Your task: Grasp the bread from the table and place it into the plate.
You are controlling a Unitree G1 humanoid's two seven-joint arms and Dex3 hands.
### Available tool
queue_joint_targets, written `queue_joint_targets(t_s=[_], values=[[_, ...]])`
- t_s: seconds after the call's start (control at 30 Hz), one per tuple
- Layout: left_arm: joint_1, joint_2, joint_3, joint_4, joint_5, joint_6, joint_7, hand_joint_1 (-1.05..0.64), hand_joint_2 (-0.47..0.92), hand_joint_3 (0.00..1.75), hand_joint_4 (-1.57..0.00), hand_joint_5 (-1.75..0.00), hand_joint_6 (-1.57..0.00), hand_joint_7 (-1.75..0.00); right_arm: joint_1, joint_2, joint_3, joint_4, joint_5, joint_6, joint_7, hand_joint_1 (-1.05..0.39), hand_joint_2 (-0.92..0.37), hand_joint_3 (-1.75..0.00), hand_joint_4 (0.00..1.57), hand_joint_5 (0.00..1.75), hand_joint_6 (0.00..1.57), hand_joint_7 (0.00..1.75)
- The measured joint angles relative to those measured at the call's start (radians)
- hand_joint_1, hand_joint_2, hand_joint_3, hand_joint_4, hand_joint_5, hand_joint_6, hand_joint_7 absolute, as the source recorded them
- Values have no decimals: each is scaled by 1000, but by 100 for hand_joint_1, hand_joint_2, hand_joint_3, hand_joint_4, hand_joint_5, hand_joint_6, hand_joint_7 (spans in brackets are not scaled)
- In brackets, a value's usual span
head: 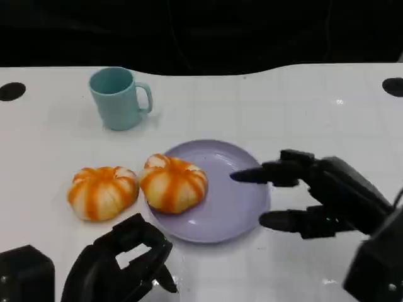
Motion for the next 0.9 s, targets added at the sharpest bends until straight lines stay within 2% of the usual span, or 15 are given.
queue_joint_targets(t_s=[0.07,0.13,0.17,0.23,0.37,0.43,0.53,0.63,0.73,0.9], values=[[-1,0,0,0,-3,1,0,-54,92,30,-70,-175,-69,-144,28,-2,-14,-5,34,-9,15,-51,-92,-26,54,130,69,70],[-1,0,1,0,-6,1,0,-54,92,30,-70,-175,-69,-144,48,-3,-27,-9,61,-11,26,-51,-92,-26,54,130,68,73],[-1,0,1,0,-7,1,0,-55,92,30,-71,-175,-69,-144,51,-3,-30,-9,64,-11,32,-50,-92,-29,55,144,65,93],[-3,0,0,0,-8,2,0,-55,92,30,-71,-175,-69,-144,81,-10,-41,-34,89,-8,49,-49,-92,-30,55,155,60,110],[-2,1,7,0,-9,7,0,-55,92,30,-71,-175,-70,-144,174,-31,-70,-91,157,29,102,-48,-92,-31,56,163,58,119],[-5,1,5,0,-9,8,0,-55,92,30,-72,-175,-70,-144,211,-40,-75,-115,202,80,140,-47,-92,-32,56,169,56,124],[-5,1,5,0,-9,8,0,-56,92,29,-71,-175,-70,-143,268,-50,-84,-179,285,204,203,-46,-92,-31,60,174,57,131],[-5,1,5,0,-9,9,0,-57,92,29,-72,-175,-71,-142,312,-51,-100,-231,337,307,232,-43,-92,-31,64,175,53,147],[-5,2,6,0,-10,11,0,-57,92,29,-72,-175,-72,-140,331,-45,-108,-255,355,350,238,-42,-92,-31,71,175,49,169],[-5,2,7,-1,-10,19,0,-56,92,30,-72,-175,-72,-139,332,-19,-110,-254,359,368,238,-40,-92,-31,75,175,51,175]])
